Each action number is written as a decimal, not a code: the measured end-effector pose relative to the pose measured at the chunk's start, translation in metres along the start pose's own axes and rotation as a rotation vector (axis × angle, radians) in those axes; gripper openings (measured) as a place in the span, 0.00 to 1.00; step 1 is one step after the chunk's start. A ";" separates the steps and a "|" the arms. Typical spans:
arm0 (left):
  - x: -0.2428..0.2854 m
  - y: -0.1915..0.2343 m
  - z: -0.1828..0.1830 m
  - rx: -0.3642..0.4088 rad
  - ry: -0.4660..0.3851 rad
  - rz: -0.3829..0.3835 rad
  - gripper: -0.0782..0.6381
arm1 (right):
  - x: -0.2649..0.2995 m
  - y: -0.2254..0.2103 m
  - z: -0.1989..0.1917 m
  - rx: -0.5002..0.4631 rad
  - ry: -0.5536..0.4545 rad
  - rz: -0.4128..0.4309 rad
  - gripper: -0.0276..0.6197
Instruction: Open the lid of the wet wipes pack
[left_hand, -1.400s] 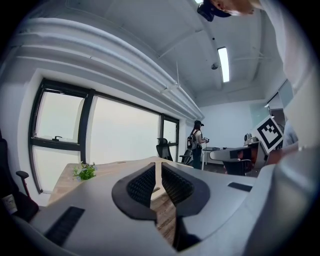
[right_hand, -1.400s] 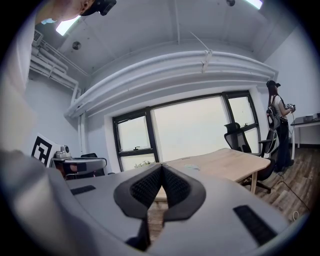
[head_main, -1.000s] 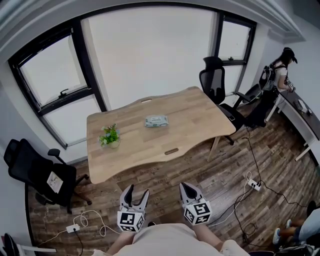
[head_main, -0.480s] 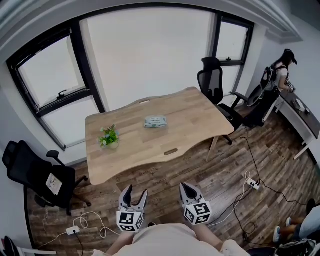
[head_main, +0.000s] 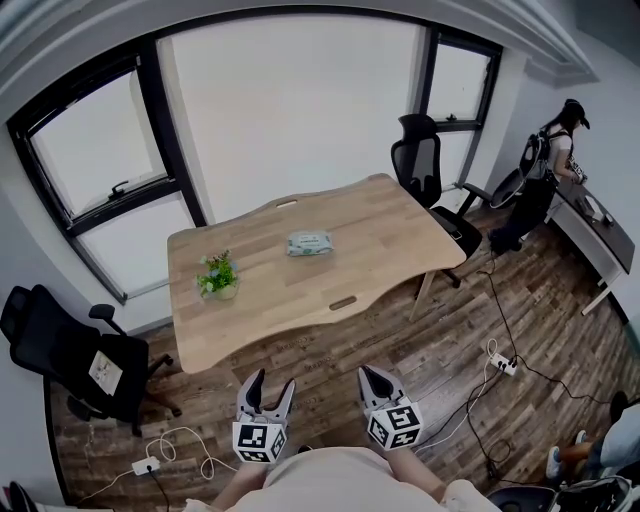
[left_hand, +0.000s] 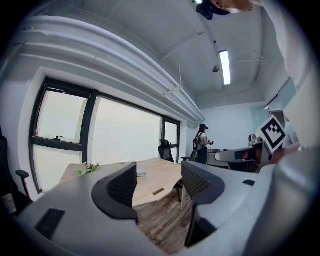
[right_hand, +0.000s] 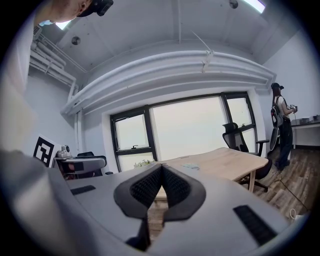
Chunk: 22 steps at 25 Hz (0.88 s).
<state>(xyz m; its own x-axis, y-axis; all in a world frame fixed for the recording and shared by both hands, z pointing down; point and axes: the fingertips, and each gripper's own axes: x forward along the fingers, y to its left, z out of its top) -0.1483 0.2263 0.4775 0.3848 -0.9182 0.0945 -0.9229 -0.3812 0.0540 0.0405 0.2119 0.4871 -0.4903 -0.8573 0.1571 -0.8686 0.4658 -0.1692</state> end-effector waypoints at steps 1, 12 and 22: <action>-0.001 0.003 0.000 -0.002 0.000 -0.003 0.51 | 0.002 0.003 -0.001 0.000 0.001 -0.002 0.05; 0.001 0.031 -0.004 -0.011 0.002 -0.062 0.51 | 0.014 0.025 -0.001 -0.005 -0.012 -0.053 0.05; 0.006 0.041 -0.012 -0.024 0.021 -0.117 0.51 | 0.021 0.032 -0.009 0.015 -0.016 -0.089 0.05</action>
<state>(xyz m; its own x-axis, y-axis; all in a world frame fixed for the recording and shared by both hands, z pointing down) -0.1838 0.2062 0.4919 0.4902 -0.8650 0.1072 -0.8712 -0.4827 0.0895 0.0019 0.2111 0.4934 -0.4098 -0.8985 0.1570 -0.9075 0.3844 -0.1693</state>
